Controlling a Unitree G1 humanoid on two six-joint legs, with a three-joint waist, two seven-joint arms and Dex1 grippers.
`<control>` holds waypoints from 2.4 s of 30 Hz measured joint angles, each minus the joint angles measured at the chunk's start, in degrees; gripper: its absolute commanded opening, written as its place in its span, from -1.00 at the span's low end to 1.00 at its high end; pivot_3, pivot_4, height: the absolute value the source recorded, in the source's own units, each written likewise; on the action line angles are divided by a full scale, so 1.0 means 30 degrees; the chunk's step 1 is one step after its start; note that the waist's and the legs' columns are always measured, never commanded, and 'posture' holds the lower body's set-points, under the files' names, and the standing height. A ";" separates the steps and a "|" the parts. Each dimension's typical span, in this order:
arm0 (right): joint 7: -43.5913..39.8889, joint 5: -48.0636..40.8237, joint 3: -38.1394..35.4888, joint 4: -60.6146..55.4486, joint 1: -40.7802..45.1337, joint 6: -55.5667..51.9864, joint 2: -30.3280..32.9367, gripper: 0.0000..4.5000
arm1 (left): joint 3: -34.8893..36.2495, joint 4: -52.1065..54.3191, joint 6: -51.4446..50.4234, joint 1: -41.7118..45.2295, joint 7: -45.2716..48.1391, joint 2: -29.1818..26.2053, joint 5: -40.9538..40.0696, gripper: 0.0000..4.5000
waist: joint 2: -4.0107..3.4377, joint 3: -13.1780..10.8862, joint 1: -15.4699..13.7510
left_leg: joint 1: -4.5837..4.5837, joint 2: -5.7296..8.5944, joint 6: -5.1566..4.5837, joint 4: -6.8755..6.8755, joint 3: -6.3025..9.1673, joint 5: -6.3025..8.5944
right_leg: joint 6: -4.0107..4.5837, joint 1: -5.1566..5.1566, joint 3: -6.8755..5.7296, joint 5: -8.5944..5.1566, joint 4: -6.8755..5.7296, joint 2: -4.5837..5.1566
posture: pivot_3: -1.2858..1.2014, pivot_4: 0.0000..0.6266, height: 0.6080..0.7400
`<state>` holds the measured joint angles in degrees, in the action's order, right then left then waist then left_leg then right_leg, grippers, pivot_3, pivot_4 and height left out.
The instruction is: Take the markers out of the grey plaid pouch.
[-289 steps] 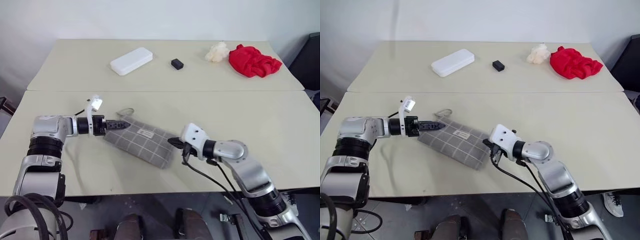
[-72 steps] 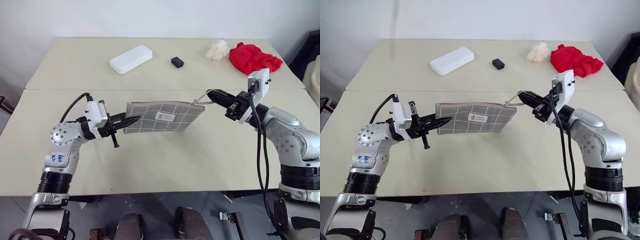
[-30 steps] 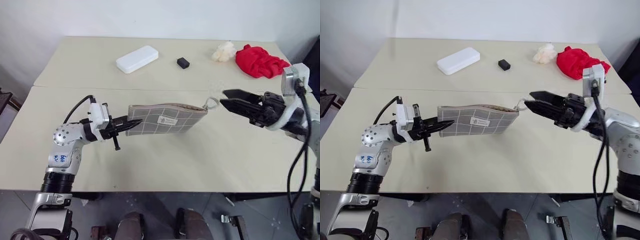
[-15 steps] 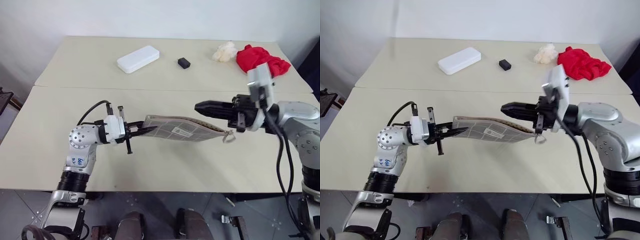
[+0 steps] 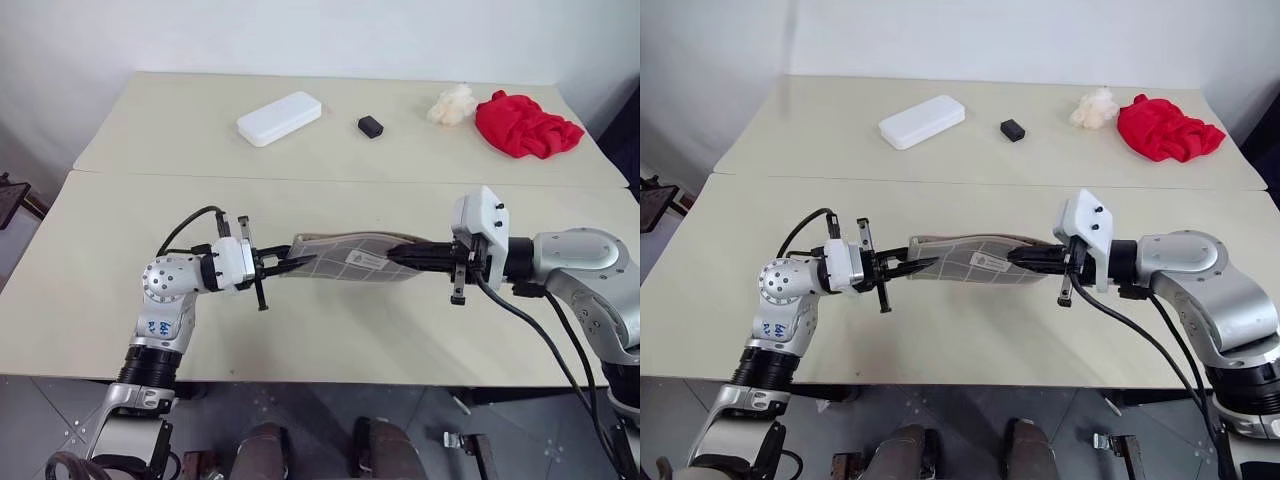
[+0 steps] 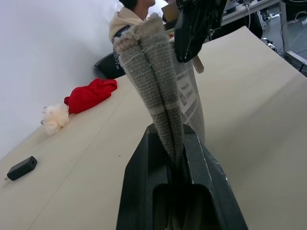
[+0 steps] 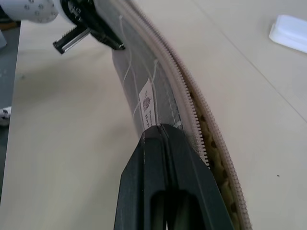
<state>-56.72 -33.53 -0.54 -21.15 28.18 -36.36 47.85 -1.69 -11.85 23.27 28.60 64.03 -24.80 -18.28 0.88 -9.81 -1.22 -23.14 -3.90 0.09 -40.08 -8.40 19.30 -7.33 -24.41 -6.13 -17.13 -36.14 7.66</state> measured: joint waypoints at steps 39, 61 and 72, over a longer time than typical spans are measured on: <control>0.0187 0.5102 0.4301 -0.0608 0.1702 0.0057 -0.0972 -0.59 | -0.0007 -0.0811 0.1809 -0.1592 0.1078 -0.0257 -0.0021 -1.00 | -0.0005 0.0004 0.0202 | 0.0020 -0.0008 -0.0002 -0.0002 0.0005 -0.0003 | 0.0001 0.0017 -0.0003 0.0003 -0.0009 -0.0001 | 0.03 -0.52 1.00; 0.1447 1.2812 0.8735 -0.1133 0.3366 0.3951 -0.1796 0.29 | -0.0030 -0.0112 -0.0619 -0.2964 0.1468 -0.0601 -0.0934 -1.00 | -0.0006 0.0005 0.0458 | 0.0018 -0.0008 -0.0002 0.0004 -0.0001 -0.0003 | 0.0003 0.0009 -0.0002 0.0003 -0.0010 0.0000 | 0.03 -0.52 1.00; 0.1733 1.6979 1.0553 0.3577 0.4500 0.7548 -0.3272 0.29 | -0.0188 0.0242 -0.2927 -0.2477 0.2287 -0.0951 -0.1390 -1.00 | -0.0008 0.0004 0.0603 | 0.0020 -0.0011 0.0005 0.0009 -0.0006 -0.0007 | 0.0005 0.0005 -0.0002 0.0002 -0.0015 -0.0006 | 0.03 -0.52 1.00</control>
<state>-51.52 17.41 31.12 -10.42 41.68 -13.72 38.04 -2.25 -11.12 14.49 21.16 70.89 -27.65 -22.45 0.86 -9.80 0.59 -23.08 -3.93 0.11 -40.05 -8.42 19.28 -7.31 -24.40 -6.14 -17.12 -36.18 7.64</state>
